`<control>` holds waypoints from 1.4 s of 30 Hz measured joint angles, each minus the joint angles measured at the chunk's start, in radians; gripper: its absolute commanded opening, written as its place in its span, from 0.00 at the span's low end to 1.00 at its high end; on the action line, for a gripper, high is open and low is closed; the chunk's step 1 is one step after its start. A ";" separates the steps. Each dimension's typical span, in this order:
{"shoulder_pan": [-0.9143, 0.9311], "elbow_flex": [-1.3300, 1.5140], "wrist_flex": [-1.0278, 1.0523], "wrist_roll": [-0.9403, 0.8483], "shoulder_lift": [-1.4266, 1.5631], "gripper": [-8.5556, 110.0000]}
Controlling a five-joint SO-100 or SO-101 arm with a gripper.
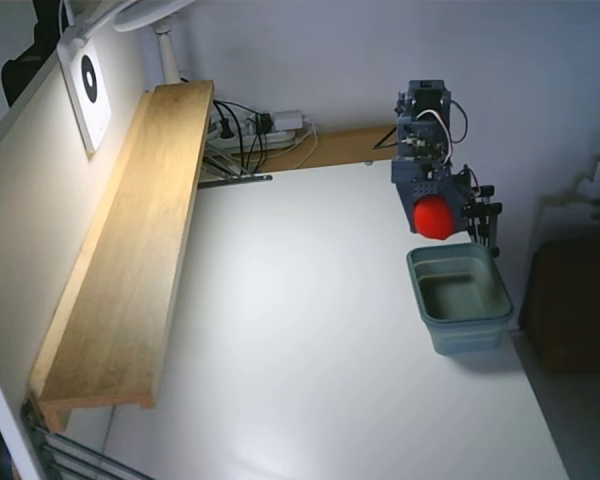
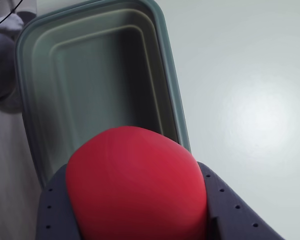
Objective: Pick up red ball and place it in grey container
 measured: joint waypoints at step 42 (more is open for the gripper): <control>-0.003 -0.002 0.000 0.002 0.000 0.39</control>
